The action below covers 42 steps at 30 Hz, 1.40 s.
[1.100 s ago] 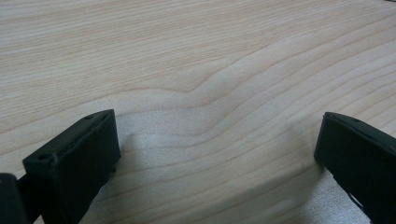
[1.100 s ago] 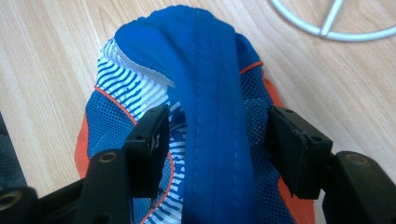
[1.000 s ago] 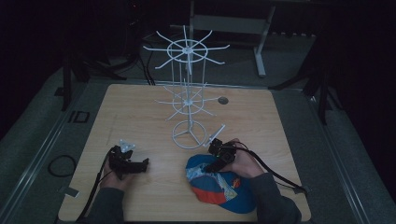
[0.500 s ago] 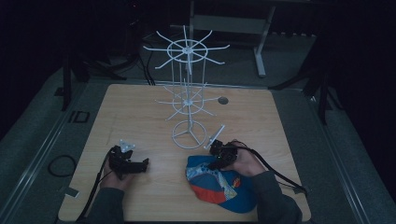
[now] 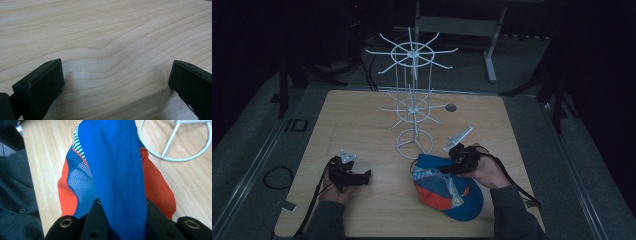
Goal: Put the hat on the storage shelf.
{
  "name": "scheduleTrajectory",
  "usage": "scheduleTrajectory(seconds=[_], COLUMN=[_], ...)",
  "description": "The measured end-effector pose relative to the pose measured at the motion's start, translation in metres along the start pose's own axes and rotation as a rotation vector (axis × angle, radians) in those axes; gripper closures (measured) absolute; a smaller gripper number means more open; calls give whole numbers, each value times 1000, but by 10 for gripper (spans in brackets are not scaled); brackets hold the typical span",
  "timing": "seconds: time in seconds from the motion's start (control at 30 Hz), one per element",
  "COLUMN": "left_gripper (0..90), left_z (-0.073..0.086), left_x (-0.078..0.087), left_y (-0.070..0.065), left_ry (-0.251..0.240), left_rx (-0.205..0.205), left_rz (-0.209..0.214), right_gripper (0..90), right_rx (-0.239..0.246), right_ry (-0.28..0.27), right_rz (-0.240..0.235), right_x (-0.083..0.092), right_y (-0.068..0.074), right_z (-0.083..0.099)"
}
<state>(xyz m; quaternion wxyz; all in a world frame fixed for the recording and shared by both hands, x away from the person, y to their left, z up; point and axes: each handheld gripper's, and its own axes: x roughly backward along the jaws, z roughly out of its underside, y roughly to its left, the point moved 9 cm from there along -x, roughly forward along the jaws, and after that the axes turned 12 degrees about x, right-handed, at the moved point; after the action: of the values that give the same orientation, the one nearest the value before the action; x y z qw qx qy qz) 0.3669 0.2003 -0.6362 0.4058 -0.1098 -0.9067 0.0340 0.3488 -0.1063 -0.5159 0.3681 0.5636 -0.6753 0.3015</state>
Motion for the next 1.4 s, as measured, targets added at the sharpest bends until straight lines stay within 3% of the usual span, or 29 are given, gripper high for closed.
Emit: scheduleTrajectory(seconds=[0.63,0.93,1.4], left_gripper=[2,2,2], left_z=[0,0,0], left_x=[0,0,0], left_y=[0,0,0], left_ry=[0,-3,-1], left_rx=[-1,2,0], left_rz=[0,0,0], right_gripper=[875,875,877], right_rx=[-9,-19,-47], right_ry=[-183,-291,-389], right_rz=[43,101,163], right_x=[37,57,85], right_y=[8,6,3], right_z=[-13,-20,-20])
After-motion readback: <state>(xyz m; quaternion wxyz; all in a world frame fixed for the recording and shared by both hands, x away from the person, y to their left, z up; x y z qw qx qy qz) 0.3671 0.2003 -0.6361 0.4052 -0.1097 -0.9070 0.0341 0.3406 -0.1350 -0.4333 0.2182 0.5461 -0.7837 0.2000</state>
